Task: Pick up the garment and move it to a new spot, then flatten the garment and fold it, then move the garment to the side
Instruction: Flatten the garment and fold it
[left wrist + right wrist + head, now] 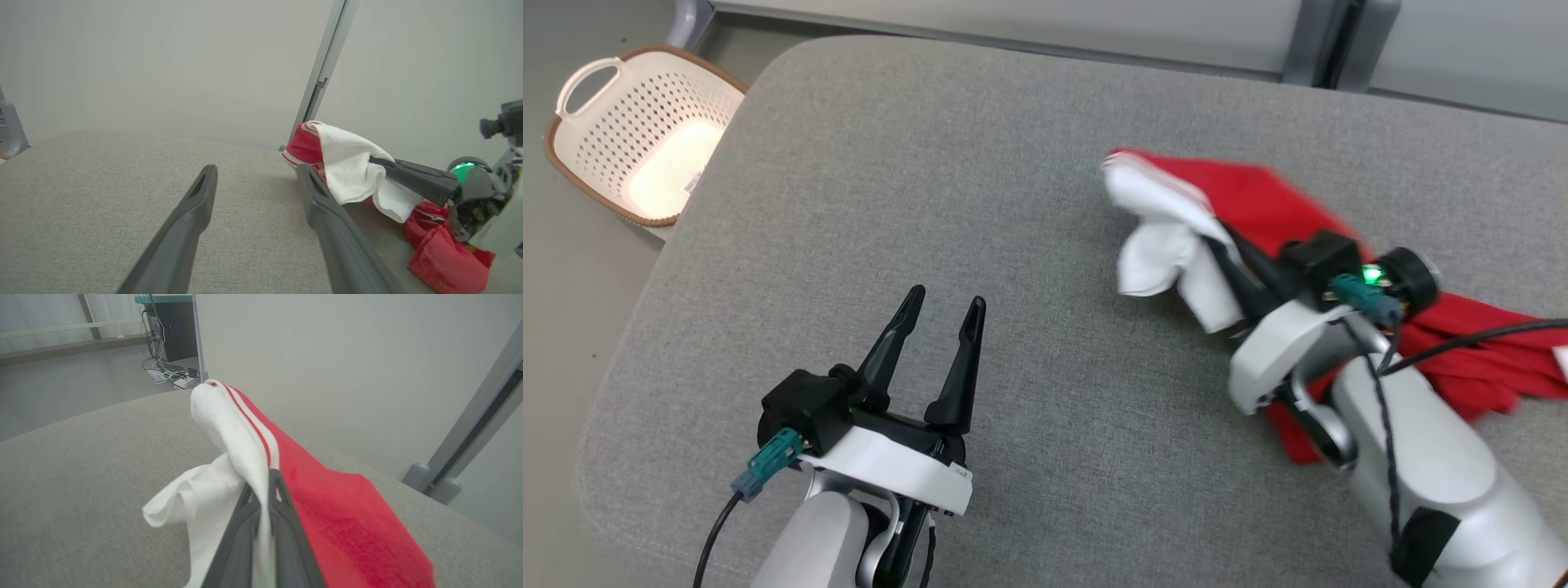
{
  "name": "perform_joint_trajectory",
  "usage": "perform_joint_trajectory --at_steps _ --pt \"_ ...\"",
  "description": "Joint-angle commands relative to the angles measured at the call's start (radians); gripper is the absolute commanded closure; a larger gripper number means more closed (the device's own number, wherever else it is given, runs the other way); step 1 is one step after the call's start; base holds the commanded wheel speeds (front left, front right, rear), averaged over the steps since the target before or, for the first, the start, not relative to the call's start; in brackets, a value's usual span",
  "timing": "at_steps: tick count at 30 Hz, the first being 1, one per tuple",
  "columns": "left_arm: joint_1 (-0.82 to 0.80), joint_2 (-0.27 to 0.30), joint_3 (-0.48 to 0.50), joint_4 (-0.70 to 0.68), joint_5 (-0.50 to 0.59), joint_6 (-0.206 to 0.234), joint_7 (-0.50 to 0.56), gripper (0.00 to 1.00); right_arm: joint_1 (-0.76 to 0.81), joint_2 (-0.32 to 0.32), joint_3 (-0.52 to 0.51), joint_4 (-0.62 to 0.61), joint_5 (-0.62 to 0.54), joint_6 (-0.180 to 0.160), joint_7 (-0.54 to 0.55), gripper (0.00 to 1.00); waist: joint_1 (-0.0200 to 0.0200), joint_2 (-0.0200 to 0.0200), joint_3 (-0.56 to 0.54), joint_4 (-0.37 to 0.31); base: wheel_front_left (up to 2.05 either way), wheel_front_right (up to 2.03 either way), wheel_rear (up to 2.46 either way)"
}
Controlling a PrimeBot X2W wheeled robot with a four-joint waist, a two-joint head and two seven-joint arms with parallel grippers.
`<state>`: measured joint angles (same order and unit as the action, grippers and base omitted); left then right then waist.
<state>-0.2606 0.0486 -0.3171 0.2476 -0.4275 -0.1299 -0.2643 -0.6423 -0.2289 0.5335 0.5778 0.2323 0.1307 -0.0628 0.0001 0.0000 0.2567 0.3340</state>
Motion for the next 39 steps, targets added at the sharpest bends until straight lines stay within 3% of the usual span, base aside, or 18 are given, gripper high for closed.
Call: perform_joint_trajectory --at_steps 1,6,11,20,27,28,29,35,39 --pt "0.008 0.004 0.006 0.002 0.009 -0.001 0.000 0.00 -0.015 0.006 0.044 -0.032 0.045 0.000 -0.015 1.00 -0.0001 0.0000 -0.024 -0.002 0.00 0.00 0.00" --pt "0.032 0.004 0.015 0.007 0.020 -0.001 0.000 0.00 -0.032 -0.007 0.236 -0.178 0.269 0.000 -0.004 1.00 -0.0001 0.0000 -0.071 0.001 0.00 0.00 0.00" --pt "0.053 0.004 0.028 0.001 0.024 -0.001 0.000 0.00 -0.057 -0.047 0.283 -0.251 0.422 0.000 0.038 1.00 -0.0001 0.0000 -0.091 0.009 0.00 0.00 0.00" --pt "0.025 0.003 -0.014 -0.011 -0.006 -0.001 0.000 0.00 -0.182 -0.109 0.261 -0.172 0.573 0.000 0.197 1.00 -0.0001 0.0000 -0.017 0.075 0.00 0.00 0.00" --pt "-0.004 0.004 -0.061 -0.011 -0.043 -0.001 0.000 0.00 -0.316 -0.171 0.237 -0.007 0.730 0.000 0.358 1.00 -0.0001 0.0000 0.044 0.153 0.00 0.00 0.00" --pt "-0.005 0.004 -0.065 -0.011 -0.047 -0.001 0.000 0.00 -0.343 -0.181 0.233 0.036 0.712 0.000 0.355 0.63 -0.0001 0.0000 0.051 0.161 0.00 0.00 0.00" --pt "-0.006 0.003 -0.068 -0.009 -0.050 -0.001 0.000 0.00 -0.373 -0.192 0.224 0.094 0.682 0.000 0.337 0.00 -0.0001 0.0000 0.056 0.168 0.00 0.00 0.00" --pt "-0.019 0.004 -0.066 -0.009 -0.058 0.007 0.000 0.00 -0.497 -0.148 0.164 0.403 0.524 0.000 0.162 0.00 -0.0001 0.0000 0.069 0.176 0.00 0.00 0.00" --pt "-0.022 0.003 -0.056 -0.008 -0.051 0.011 0.000 0.00 -0.512 -0.113 0.169 0.477 0.468 0.000 0.074 0.00 -0.0001 0.0000 0.063 0.154 0.00 0.00 0.00"
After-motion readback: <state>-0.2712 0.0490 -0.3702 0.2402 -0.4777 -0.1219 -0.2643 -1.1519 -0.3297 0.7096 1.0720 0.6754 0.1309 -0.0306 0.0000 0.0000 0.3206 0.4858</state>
